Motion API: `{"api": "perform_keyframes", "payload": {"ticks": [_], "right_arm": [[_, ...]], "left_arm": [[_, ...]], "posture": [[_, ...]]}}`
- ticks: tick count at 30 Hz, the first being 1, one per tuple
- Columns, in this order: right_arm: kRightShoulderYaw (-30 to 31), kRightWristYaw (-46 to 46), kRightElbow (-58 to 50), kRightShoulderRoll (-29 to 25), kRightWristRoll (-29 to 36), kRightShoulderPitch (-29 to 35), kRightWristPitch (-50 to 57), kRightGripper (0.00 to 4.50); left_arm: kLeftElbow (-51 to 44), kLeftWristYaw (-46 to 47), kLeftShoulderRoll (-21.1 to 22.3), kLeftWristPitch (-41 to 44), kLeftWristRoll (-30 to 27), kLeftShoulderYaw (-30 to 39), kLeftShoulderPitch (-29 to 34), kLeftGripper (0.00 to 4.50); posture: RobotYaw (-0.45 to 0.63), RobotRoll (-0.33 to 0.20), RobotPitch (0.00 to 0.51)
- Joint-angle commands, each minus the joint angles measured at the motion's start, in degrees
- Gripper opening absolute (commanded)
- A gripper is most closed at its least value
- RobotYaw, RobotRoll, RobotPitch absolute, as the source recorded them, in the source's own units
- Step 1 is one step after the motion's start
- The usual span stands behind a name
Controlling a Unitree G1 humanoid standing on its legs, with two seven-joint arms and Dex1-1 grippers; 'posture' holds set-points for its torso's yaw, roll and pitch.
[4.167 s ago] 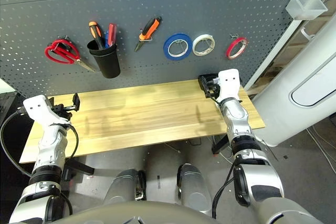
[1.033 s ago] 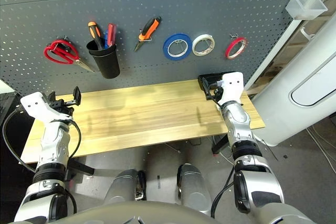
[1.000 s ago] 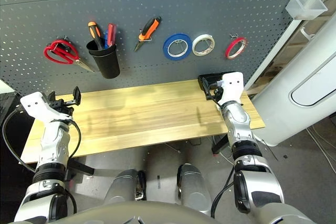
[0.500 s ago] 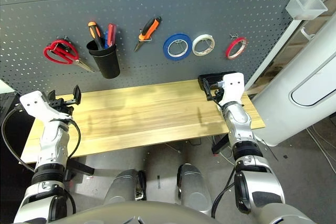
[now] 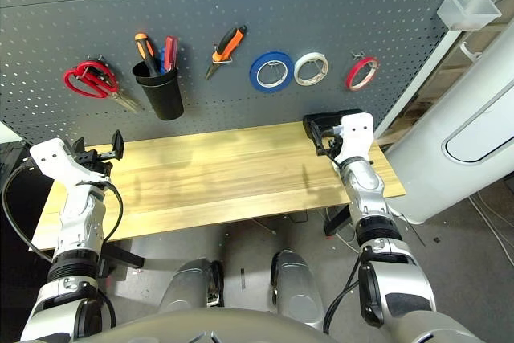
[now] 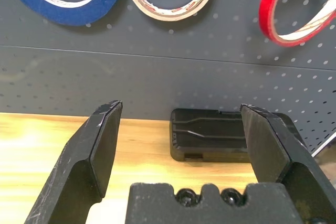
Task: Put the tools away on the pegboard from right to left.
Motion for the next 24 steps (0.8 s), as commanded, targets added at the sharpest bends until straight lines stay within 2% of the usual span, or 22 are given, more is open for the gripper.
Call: {"api": "perform_keyframes", "payload": {"ticks": [1, 12, 19, 24], "right_arm": [[-0.27, -0.16, -1.1, 0.04, 0.04, 0.96, -0.37, 4.5], [-0.71, -0.32, -5.69, -0.52, 0.41, 3.88, 0.93, 4.5], [-0.75, -0.88, -5.05, -1.27, 0.11, 2.45, 0.78, 4.5], [0.13, 0.72, -5.61, -0.69, 0.43, 0.17, 0.7, 4.5]], "left_arm": [[0.59, -0.67, 0.55, 0.8, 0.14, -0.33, -0.4, 4.46], [0.67, -2.16, 0.68, 1.41, -0.62, -0.01, 0.1, 4.46], [0.21, -1.44, -1.1, 1.65, -0.51, -0.19, 1.7, 4.46], [-0.97, -0.99, -0.82, 0.85, -0.33, 0.44, 2.69, 4.46]], "posture": [[0.0, 0.0, 0.04], [-0.04, 0.0, 0.044], [-0.02, 0.0, 0.043], [-0.02, 0.0, 0.041]]}}
